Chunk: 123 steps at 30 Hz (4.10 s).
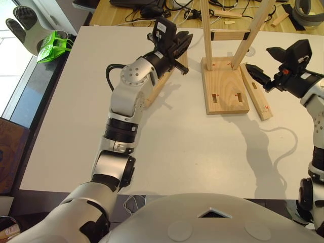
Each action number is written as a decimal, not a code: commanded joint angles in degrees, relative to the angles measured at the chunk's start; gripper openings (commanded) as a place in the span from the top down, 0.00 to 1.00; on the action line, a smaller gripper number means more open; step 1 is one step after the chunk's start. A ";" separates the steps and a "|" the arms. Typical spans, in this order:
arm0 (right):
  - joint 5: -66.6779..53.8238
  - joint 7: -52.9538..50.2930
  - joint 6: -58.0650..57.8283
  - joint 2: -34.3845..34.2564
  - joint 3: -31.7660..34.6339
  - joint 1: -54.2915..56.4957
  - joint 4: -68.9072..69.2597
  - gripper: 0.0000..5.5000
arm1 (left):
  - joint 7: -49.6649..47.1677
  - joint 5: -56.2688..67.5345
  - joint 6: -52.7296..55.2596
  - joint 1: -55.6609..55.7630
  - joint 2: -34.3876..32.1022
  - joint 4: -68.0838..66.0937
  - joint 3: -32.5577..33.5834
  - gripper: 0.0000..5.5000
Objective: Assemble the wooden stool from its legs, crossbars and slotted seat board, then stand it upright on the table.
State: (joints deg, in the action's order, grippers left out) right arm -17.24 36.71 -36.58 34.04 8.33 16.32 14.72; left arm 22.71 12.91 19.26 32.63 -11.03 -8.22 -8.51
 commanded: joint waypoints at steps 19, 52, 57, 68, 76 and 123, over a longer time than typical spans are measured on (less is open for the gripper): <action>-1.07 -2.46 1.42 -0.81 -0.95 2.21 -1.04 0.30 | 1.23 -13.99 -16.80 4.86 -2.46 -21.61 -0.53 0.93; 1.32 -3.46 6.20 -0.57 -3.09 1.35 -1.87 0.30 | -17.45 -15.00 12.11 2.69 5.74 -4.57 6.89 0.93; 1.79 -3.38 7.19 -0.66 -3.61 1.02 -1.95 0.30 | -24.79 -16.91 10.31 1.78 8.85 -5.46 7.27 0.93; 2.60 -3.15 8.79 -0.84 -4.51 0.82 -2.41 0.30 | -30.61 -16.74 -2.09 1.44 11.92 -13.95 8.81 0.93; 2.62 -2.82 9.05 -0.63 -4.57 1.12 -2.86 0.30 | -31.72 -17.34 -6.81 1.36 12.95 -16.14 7.98 0.93; 2.88 -3.54 9.55 -1.55 -5.07 2.38 -3.59 0.30 | -26.12 -15.53 2.22 -0.18 12.47 -19.51 7.81 0.93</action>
State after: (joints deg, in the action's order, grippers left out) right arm -14.74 33.13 -27.10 32.47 3.46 17.99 11.36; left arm -4.87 -3.87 16.88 34.94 0.62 -25.26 -0.55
